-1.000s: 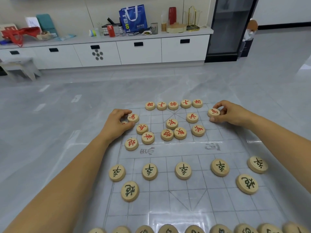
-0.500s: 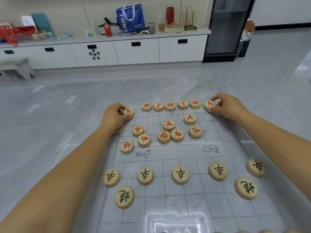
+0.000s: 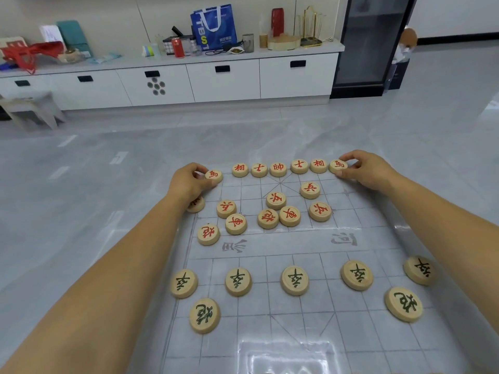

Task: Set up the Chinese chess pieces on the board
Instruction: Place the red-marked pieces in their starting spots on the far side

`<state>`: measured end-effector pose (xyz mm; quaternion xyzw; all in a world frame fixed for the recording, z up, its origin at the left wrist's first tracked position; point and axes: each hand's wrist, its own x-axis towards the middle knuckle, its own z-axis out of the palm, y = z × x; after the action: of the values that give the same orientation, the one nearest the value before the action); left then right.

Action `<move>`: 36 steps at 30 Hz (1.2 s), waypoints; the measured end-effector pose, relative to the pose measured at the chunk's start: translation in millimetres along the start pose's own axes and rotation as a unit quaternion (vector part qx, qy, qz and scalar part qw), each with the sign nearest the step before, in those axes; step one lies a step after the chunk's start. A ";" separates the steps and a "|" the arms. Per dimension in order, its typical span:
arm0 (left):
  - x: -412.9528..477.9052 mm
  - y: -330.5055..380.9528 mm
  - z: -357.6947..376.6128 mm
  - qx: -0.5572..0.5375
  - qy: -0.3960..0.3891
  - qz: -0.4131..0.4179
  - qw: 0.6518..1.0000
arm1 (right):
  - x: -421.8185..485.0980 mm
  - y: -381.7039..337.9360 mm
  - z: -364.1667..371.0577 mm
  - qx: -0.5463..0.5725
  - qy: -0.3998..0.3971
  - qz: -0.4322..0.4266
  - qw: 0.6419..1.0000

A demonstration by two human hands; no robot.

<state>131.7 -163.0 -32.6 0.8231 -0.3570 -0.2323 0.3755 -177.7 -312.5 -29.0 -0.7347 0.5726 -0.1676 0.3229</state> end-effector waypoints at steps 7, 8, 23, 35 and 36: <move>6.2 9.0 1.2 0.047 -0.021 -0.010 0.999 | -0.5 0.4 1.2 0.003 0.008 -0.002 1.000; 6.4 9.9 0.6 0.057 -0.028 -0.007 0.998 | -0.9 0.6 1.4 0.004 0.007 -0.002 1.000; 2.9 7.4 5.8 0.067 -0.027 0.010 0.997 | -3.6 2.8 0.9 0.012 0.001 -0.016 1.000; 1.4 4.1 2.9 0.065 -0.034 0.055 0.996 | -5.0 6.6 1.5 0.021 0.009 -0.026 0.999; 1.8 4.1 2.4 0.064 -0.036 0.051 0.996 | -5.2 7.3 1.2 0.023 0.010 -0.027 0.999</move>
<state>129.5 -167.4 -31.0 0.8173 -0.4260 -0.2188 0.3204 -183.8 -308.3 -34.1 -0.7407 0.5515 -0.1971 0.3292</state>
